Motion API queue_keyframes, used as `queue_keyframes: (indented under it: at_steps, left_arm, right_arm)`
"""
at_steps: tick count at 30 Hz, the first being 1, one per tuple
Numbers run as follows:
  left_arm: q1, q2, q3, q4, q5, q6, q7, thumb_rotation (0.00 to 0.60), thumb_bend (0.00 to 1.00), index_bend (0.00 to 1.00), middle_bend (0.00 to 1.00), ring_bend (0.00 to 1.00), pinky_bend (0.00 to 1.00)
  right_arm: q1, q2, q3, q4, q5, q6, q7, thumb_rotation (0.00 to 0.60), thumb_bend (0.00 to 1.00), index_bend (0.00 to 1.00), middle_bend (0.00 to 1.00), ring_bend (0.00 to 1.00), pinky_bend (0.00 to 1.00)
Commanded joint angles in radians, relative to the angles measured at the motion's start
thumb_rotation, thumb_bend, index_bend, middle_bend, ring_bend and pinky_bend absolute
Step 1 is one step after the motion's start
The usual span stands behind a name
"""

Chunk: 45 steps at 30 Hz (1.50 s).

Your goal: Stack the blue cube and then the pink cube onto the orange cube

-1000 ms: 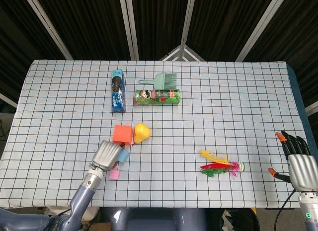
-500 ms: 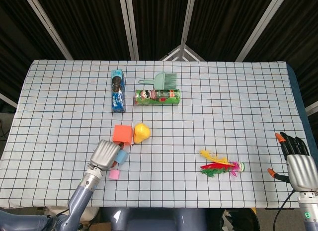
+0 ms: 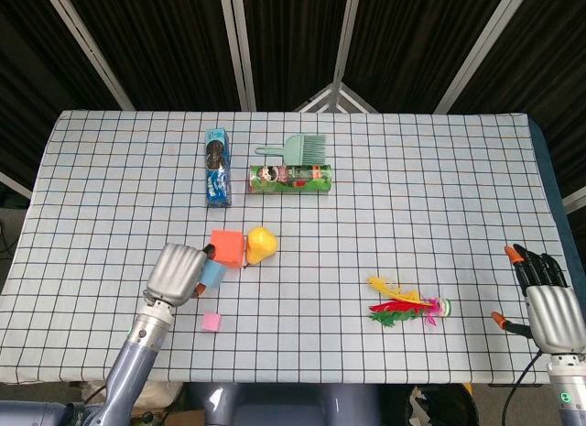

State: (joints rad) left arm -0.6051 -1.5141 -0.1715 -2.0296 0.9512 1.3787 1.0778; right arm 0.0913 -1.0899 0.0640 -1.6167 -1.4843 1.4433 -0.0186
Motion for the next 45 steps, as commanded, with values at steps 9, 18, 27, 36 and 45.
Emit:
queue_keyframes:
  at_steps: [9,18,27,36,45]
  left_arm:
    - [-0.127,-0.091,-0.252,0.048,-0.399,0.116,0.047,0.600,0.26,0.51,0.79,0.71,0.85]
    - [-0.216,-0.131,-0.257,0.133,-0.455,0.171,0.112,0.600,0.26,0.51,0.79,0.71,0.85]
    - [-0.272,-0.163,-0.248,0.165,-0.505,0.169,0.135,0.600,0.27,0.51,0.79,0.71,0.85]
    - [-0.309,-0.187,-0.227,0.168,-0.528,0.205,0.161,0.600,0.27,0.51,0.79,0.71,0.85]
    - [-0.334,-0.220,-0.223,0.217,-0.540,0.234,0.164,0.600,0.27,0.51,0.79,0.71,0.85]
  right_arm:
    - [0.003,0.002,0.002,0.004,0.010,-0.009,0.004,0.600,0.17,0.04,0.08,0.11,0.08]
    - [0.007,0.001,0.003,0.010,0.017,-0.019,0.013,0.600,0.17,0.04,0.08,0.11,0.08]
    - [0.007,0.001,0.008,0.011,0.029,-0.022,0.013,0.600,0.17,0.04,0.08,0.11,0.08]
    - [0.003,0.004,0.007,0.011,0.026,-0.015,0.022,0.600,0.17,0.04,0.08,0.11,0.08]
    - [0.002,0.007,0.007,0.011,0.025,-0.014,0.029,0.600,0.17,0.04,0.08,0.11,0.08]
